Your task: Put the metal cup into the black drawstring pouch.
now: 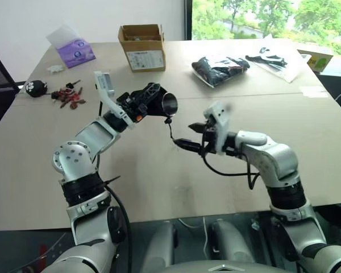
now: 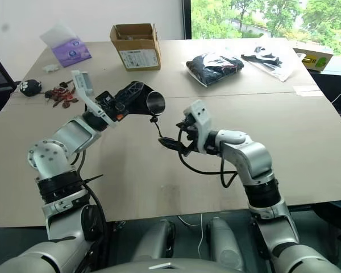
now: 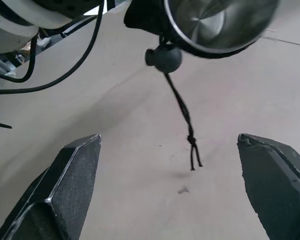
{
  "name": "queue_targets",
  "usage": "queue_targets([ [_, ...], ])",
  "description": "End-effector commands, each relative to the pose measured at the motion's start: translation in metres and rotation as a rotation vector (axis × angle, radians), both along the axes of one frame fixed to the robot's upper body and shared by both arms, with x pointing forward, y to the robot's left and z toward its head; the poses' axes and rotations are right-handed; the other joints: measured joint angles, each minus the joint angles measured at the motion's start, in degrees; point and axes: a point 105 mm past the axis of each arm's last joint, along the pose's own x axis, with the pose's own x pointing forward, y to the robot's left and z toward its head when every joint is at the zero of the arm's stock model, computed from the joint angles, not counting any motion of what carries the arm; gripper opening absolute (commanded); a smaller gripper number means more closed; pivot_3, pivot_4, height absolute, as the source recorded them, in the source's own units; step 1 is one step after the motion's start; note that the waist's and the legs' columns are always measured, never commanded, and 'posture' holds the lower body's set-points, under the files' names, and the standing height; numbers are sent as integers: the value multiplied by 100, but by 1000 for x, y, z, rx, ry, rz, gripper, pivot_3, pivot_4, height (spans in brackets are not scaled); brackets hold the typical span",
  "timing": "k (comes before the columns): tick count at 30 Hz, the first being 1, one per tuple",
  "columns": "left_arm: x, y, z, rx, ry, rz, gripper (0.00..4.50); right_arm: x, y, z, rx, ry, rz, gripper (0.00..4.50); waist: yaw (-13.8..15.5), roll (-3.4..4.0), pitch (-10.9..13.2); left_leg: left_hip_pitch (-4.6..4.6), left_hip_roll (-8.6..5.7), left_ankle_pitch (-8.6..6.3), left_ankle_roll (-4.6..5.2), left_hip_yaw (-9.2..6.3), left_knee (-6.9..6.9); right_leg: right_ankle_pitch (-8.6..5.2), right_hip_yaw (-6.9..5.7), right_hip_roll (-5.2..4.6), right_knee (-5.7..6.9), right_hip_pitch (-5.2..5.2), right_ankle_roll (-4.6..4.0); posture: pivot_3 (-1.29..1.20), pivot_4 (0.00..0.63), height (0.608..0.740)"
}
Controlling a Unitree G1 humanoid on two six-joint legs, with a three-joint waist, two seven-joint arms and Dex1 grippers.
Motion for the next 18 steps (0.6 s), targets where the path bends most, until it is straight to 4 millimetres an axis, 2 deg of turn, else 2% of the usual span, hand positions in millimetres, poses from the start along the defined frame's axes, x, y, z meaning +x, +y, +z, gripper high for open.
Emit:
queue_targets([
  [1, -2, 2, 18, -1, -74, 22, 0, 15, 26, 1, 57, -55, -20, 4434, -3, 0, 0, 0, 0, 0, 0, 2, 0, 0, 2, 0, 0, 0, 0, 0, 150, 740],
  [4, -6, 4, 20, 0, -88, 45, 0, 31, 42, -6, 71, -79, -81, 4434, 2, 0, 0, -2, 0, 1, -1, 0, -1, 0, 0, 0, -1, -1, 0, 0, 150, 740],
  [5, -8, 5, 19, 1, -90, 56, 0, 34, 44, -7, 70, -95, -93, 3921, 0, 0, 0, -2, 0, 1, -2, 1, -1, 0, 1, 0, -2, -1, 0, 0, 150, 740],
  [7, -11, 9, 20, -2, -93, 74, 0, 38, 45, -6, 67, -149, -104, 3245, 3, 0, 0, -3, 0, 4, -8, 0, -1, 0, 1, -2, -6, -1, 0, 0, 150, 740],
  [13, -20, 20, 19, -18, -102, 133, 0, 46, 30, 2, 65, -261, -164, 252, 15, 0, 0, -9, 1, 13, -22, -3, -5, 1, -3, -7, -19, 0, 0, 0, 150, 740],
  [14, -21, 21, 19, -24, -103, 142, 0, 48, 27, 5, 70, -274, -178, 10, 15, 0, 0, -8, 2, 13, -22, -3, -6, 1, -2, -7, -19, 0, 0, 0, 150, 740],
  [18, -30, 24, 11, -35, -98, 196, 0, 55, 7, 23, 67, -372, -276, 10, 8, 0, 0, -7, 4, 13, -22, -3, -10, 1, -2, -6, -19, 0, 0, 0, 150, 740],
])
